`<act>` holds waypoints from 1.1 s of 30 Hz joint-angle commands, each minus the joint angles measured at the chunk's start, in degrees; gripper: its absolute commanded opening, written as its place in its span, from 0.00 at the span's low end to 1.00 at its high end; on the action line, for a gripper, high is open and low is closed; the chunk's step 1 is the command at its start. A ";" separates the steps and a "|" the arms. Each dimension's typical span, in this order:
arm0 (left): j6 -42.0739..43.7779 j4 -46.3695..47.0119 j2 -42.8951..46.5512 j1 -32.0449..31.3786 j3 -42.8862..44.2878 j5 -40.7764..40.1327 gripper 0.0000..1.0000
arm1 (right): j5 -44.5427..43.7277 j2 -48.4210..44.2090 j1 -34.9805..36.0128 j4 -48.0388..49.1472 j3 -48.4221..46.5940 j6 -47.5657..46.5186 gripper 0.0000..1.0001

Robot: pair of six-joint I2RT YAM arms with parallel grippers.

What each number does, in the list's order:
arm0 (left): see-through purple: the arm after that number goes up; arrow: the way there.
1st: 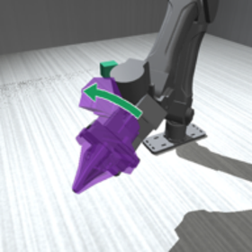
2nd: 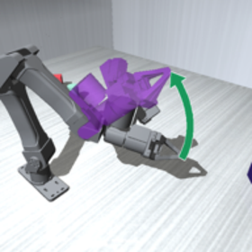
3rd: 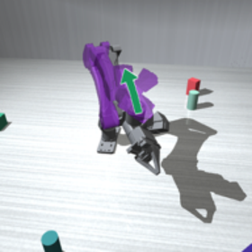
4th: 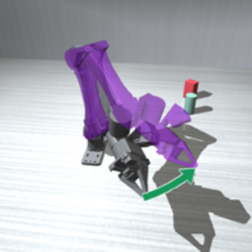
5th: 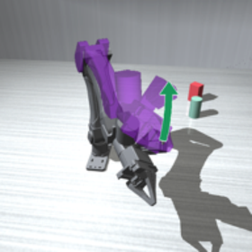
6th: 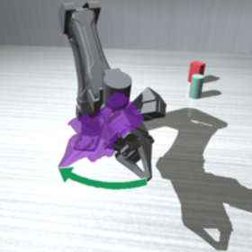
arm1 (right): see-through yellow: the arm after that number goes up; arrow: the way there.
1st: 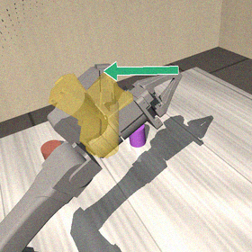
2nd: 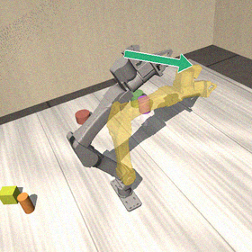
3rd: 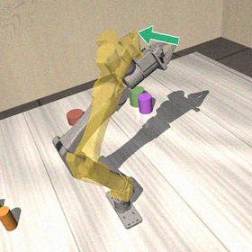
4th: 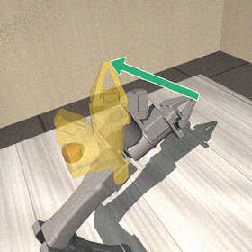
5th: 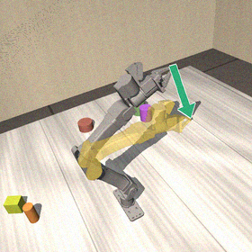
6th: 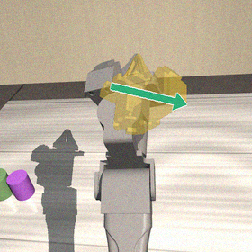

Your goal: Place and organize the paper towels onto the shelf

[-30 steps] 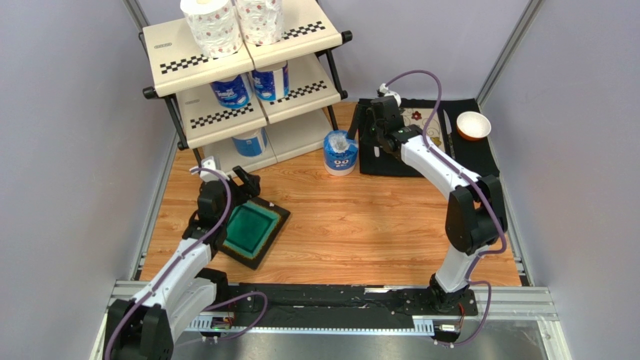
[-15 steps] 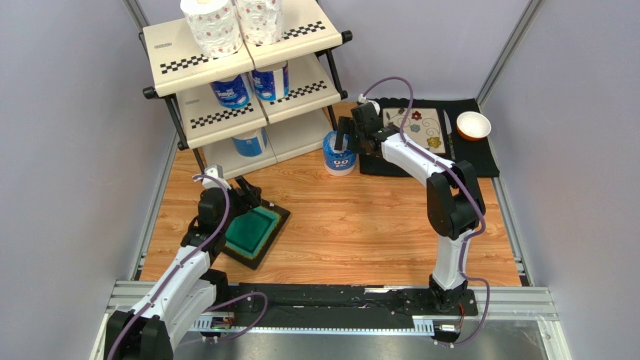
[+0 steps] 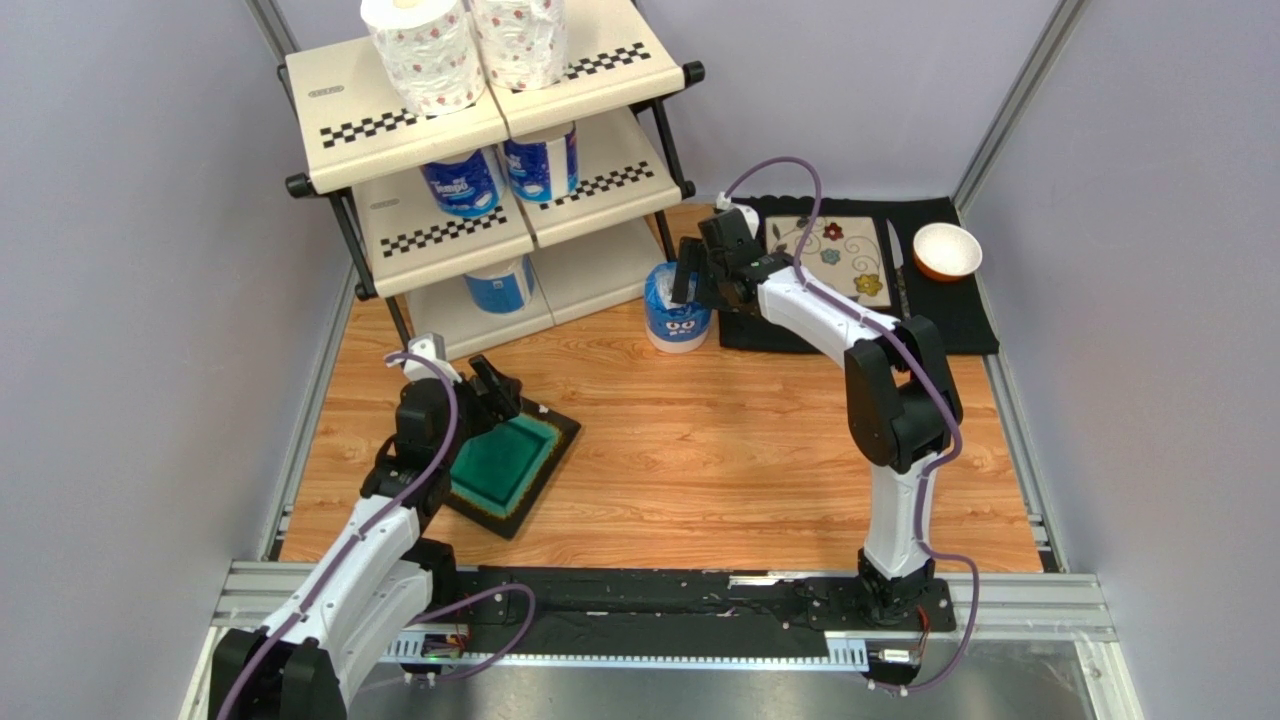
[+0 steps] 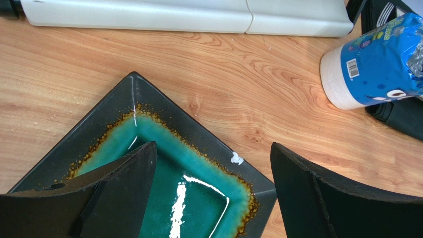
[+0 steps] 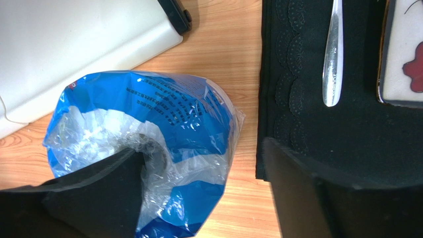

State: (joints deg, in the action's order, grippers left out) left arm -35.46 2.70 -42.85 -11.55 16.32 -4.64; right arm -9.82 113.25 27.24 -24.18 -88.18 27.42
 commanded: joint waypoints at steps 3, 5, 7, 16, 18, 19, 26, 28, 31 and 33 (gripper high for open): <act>0.74 0.29 1.45 -0.14 0.11 -1.33 0.92 | 0.41 2.06 -0.09 -1.57 -2.52 0.70 0.68; 1.18 -0.41 1.28 -0.14 0.73 -1.68 0.92 | 2.44 1.19 0.00 -0.08 -1.30 1.40 0.53; 1.36 -0.76 1.37 -0.14 1.61 -1.51 0.92 | 3.32 -0.91 0.00 3.17 1.51 2.20 0.47; 2.59 -1.55 0.67 -0.05 5.04 -2.13 0.92 | 7.36 -9.80 0.61 19.87 12.51 8.96 0.43; 2.94 -2.17 0.14 -0.05 6.36 -1.42 0.92 | 7.45 -10.33 1.49 21.72 12.16 9.32 0.41; 3.12 -2.35 -0.04 -0.05 6.53 -1.33 0.92 | 7.02 -10.42 1.76 21.81 10.94 9.06 0.41; 6.10 -5.68 1.01 -0.05 9.34 -2.04 0.92 | 4.73 -8.93 5.36 26.18 6.36 10.28 0.45; 7.07 -7.09 1.71 -0.05 9.78 -2.04 0.92 | 4.11 -8.05 5.45 27.43 5.74 11.42 0.45; 8.39 -8.58 2.85 -0.05 9.96 -2.30 0.92 | 3.23 -7.08 5.62 30.94 5.48 13.45 0.45; 9.53 -9.64 3.47 -0.14 10.14 -2.30 0.92 | 2.27 -6.64 5.98 33.93 5.13 13.98 0.45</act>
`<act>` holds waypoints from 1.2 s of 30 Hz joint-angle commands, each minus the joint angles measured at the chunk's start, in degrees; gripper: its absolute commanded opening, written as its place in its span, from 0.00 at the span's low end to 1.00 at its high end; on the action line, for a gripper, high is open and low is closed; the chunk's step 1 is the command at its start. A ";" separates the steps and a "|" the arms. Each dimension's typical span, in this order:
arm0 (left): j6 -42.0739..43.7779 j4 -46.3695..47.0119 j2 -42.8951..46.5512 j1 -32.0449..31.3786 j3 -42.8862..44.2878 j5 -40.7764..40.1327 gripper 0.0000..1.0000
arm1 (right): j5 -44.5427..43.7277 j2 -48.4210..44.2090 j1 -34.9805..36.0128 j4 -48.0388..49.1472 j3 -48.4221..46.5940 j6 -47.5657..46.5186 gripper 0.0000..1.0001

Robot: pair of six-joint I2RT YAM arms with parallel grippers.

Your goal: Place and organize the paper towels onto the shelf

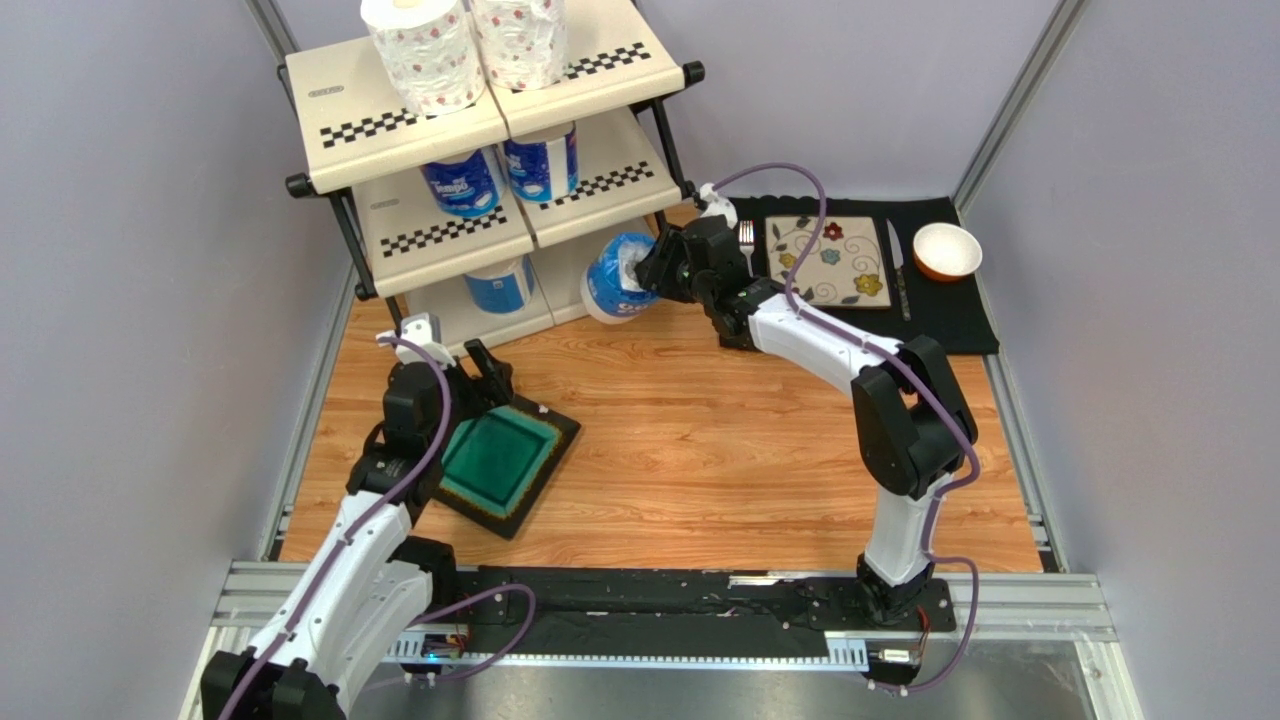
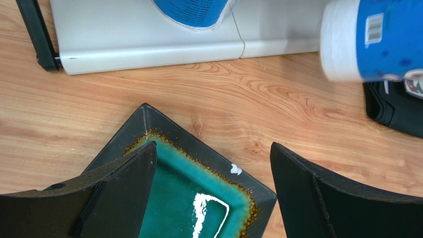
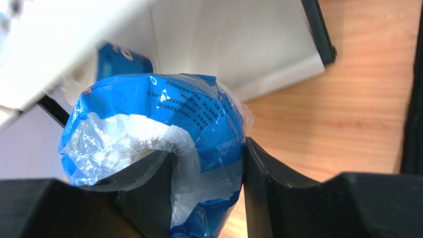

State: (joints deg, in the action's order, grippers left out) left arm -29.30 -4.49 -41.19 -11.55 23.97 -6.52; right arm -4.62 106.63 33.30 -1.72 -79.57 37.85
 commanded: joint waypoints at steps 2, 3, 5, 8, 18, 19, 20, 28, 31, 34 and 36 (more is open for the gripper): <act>4.24 -3.24 2.25 -0.05 2.84 -0.68 0.92 | -3.90 1.21 0.53 12.96 -4.27 3.38 0.45; 4.51 -3.85 2.34 -0.05 3.01 -0.77 0.92 | -4.69 1.73 0.89 13.14 -5.76 2.85 0.45; 5.21 -4.56 2.43 -0.14 3.54 -0.94 0.92 | -5.22 3.92 1.50 12.79 -7.43 2.76 0.45; 5.83 -5.53 2.52 -0.05 4.24 -1.21 0.92 | -5.83 6.91 1.94 12.70 -10.51 2.94 0.45; 6.36 -6.14 2.96 -0.05 6.09 -0.42 0.92 | -9.35 11.40 3.44 15.07 -14.12 2.50 0.45; 6.53 -6.14 2.87 -0.05 6.18 -0.42 0.92 | -9.44 11.67 3.53 15.68 -14.30 2.50 0.45; 6.62 -6.32 2.96 -0.05 6.18 -0.42 0.92 | -9.53 11.93 3.61 15.95 -14.73 2.50 0.45; 7.33 -6.49 2.69 -0.05 6.27 -0.68 0.92 | -11.46 15.88 5.28 16.30 -18.07 1.44 0.45; 7.76 -7.02 2.78 -0.05 6.27 -0.94 0.92 | -12.60 16.85 5.81 16.66 -18.95 1.35 0.45; 8.03 -7.28 3.22 -0.05 5.92 -1.12 0.92 | -13.30 18.09 6.25 17.62 -19.22 1.27 0.45; 8.20 -7.46 3.40 -0.05 5.74 -1.38 0.92 | -13.92 18.79 6.51 18.15 -19.22 1.00 0.45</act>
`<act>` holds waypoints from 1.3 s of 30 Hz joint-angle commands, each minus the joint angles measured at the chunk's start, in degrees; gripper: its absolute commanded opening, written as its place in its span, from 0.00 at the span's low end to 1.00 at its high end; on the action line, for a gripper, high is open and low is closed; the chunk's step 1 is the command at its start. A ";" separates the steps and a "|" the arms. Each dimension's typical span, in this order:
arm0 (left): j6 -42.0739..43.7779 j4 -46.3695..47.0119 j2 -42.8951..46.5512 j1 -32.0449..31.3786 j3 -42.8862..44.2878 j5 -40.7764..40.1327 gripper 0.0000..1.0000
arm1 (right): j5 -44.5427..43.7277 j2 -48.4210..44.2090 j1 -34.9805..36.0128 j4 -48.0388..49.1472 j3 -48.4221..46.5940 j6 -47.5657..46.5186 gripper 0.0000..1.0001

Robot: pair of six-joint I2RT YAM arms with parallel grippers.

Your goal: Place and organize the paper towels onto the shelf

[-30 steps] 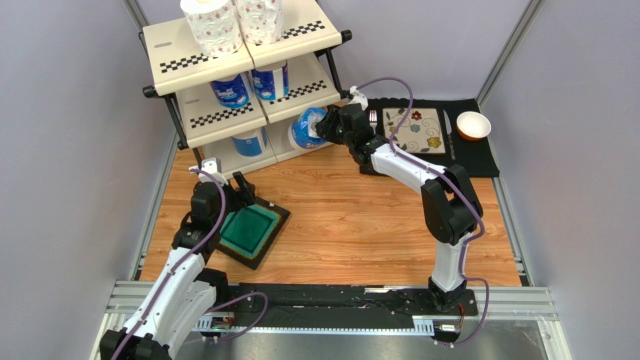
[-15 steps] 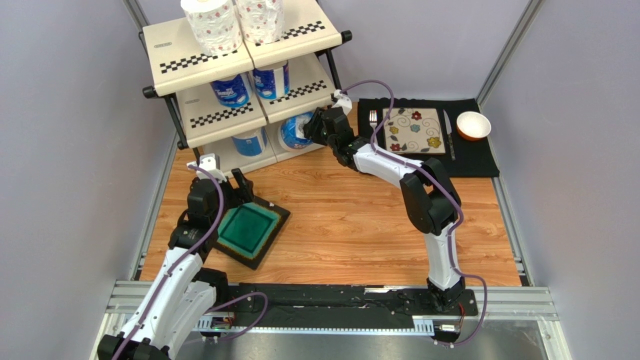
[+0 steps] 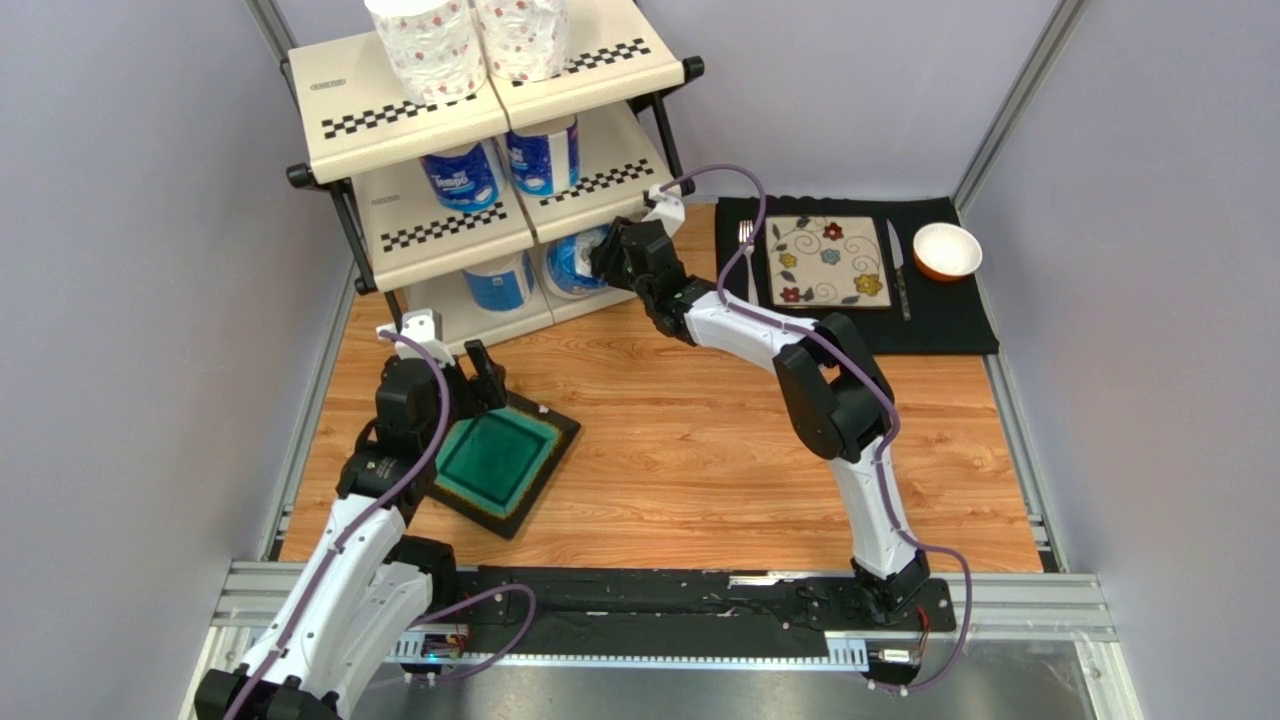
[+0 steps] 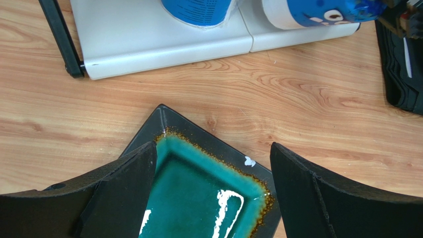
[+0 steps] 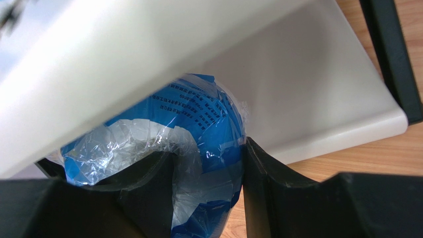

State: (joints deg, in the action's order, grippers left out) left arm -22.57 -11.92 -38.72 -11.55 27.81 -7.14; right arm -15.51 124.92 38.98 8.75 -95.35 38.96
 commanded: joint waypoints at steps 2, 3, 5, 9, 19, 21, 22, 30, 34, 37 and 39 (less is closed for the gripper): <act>1.65 -0.12 0.84 -0.05 1.89 -0.86 0.92 | -3.56 0.85 1.18 8.47 -3.44 -0.20 0.45; 1.65 0.06 0.84 -0.05 1.89 -0.86 0.92 | -3.74 1.20 1.36 8.65 -3.44 -0.20 0.45; 1.83 -0.03 0.84 -0.05 1.89 -0.86 0.92 | -4.18 1.46 1.53 9.18 -3.79 -0.38 0.46; 1.91 -0.12 0.66 -0.05 1.63 -0.69 0.92 | -4.71 2.60 1.80 9.26 -4.75 -0.99 0.46; 2.09 -0.03 0.49 -0.05 1.37 -0.77 0.92 | -4.88 3.49 2.15 8.12 -6.07 -1.25 0.58; 2.26 -0.03 0.40 -0.14 1.28 -0.69 0.92 | -4.62 3.40 2.06 8.30 -5.81 -1.25 0.71; 2.26 -0.12 0.49 -0.05 1.28 -0.69 0.92 | -4.53 3.40 2.15 8.47 -5.81 -1.25 0.75; 2.00 -0.38 0.92 -0.05 0.84 -0.69 0.92 | -2.34 2.70 2.24 10.22 -4.67 -1.34 0.81; 1.83 -0.73 1.28 -0.05 0.93 -0.77 0.92 | -1.63 0.33 2.33 13.21 -1.25 -1.78 0.82; 1.56 -0.91 1.63 -0.05 1.02 -0.77 0.92 | -0.84 -2.30 2.33 15.41 2.61 -1.78 0.82; 1.30 -1.00 1.54 -0.05 1.02 -0.77 0.92 | -0.67 -3.98 2.33 16.99 5.95 -1.87 0.82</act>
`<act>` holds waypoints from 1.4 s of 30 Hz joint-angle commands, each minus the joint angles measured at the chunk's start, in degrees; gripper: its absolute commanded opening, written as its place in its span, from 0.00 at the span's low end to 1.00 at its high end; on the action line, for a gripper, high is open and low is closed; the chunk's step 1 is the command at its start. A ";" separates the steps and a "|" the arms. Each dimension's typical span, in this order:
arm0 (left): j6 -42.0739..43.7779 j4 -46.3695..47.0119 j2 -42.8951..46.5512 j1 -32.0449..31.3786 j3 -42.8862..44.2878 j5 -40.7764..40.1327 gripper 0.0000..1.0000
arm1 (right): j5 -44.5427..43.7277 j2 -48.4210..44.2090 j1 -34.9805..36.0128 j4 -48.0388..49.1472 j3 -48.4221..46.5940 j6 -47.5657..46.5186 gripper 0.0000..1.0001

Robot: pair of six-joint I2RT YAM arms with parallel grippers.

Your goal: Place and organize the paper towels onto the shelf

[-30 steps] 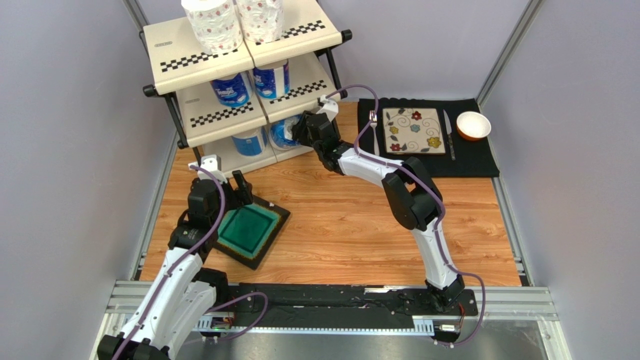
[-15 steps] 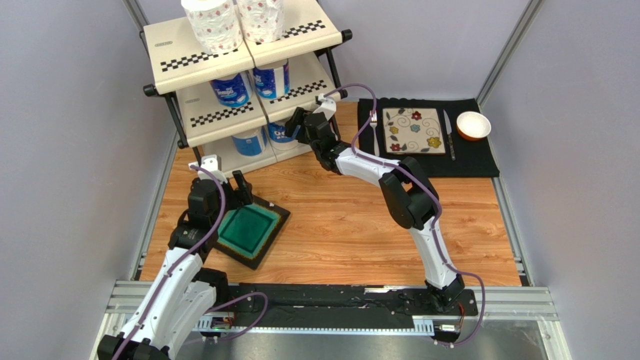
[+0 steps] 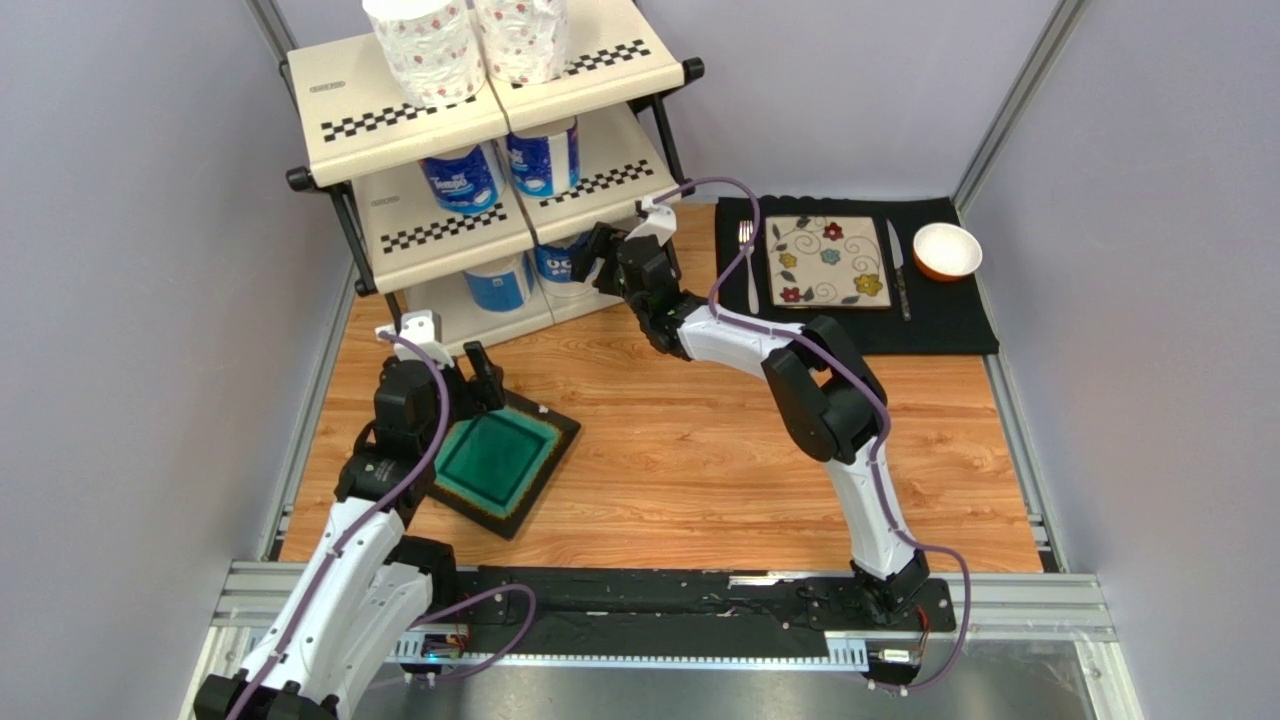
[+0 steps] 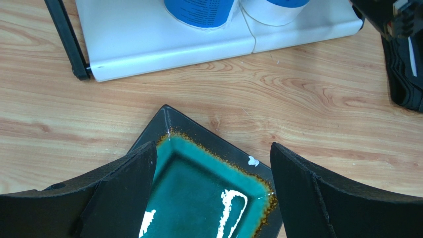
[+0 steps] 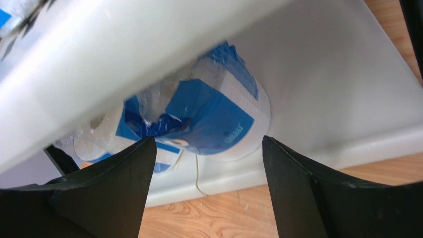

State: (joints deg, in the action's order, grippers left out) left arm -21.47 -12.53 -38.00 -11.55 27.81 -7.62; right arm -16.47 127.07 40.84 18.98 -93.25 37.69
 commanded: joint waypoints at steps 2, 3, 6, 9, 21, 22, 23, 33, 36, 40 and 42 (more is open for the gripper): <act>-0.23 -0.47 0.82 -0.05 0.93 -0.29 0.92 | 0.47 -8.40 0.47 7.56 7.18 -0.34 0.82; -0.32 -0.56 0.91 -0.05 0.93 -0.12 0.92 | 0.73 -9.11 0.47 8.43 8.25 -0.34 0.82; -0.76 -0.65 1.17 -0.05 0.66 0.06 0.92 | 0.65 -12.19 0.29 11.32 13.25 0.97 0.82; -1.55 -0.56 1.43 -0.05 0.49 0.06 0.92 | 0.91 -13.69 -0.75 14.66 17.74 5.87 0.82; -2.08 0.41 0.21 -0.05 1.54 1.99 0.92 | 3.29 -1.39 -4.28 29.96 16.71 18.30 0.90; -1.82 0.06 0.21 -0.05 1.72 1.82 0.92 | 3.29 -0.25 -4.28 30.15 16.18 18.21 0.91; -1.29 -0.03 0.12 -0.05 1.89 1.64 0.92 | 3.02 0.20 -4.36 30.24 14.87 17.77 0.93; -0.23 -0.30 0.29 -0.05 2.51 1.29 0.92 | 3.02 3.28 -4.63 29.71 9.85 16.45 0.96; -0.94 -0.03 0.21 -0.05 2.42 1.99 0.92 | 2.67 3.98 -4.98 29.53 9.23 16.18 0.96; -1.47 0.41 0.12 -0.14 1.81 3.13 0.92 | 3.02 5.82 -5.59 29.89 7.30 17.06 0.96; -1.29 0.14 0.03 -0.05 1.63 3.05 0.92 | 3.28 6.87 -5.77 29.88 6.51 17.24 0.97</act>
State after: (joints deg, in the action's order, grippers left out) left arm -22.81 -13.06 -37.93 -11.55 27.81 -5.61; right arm -12.78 131.24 35.73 46.15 -83.64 54.63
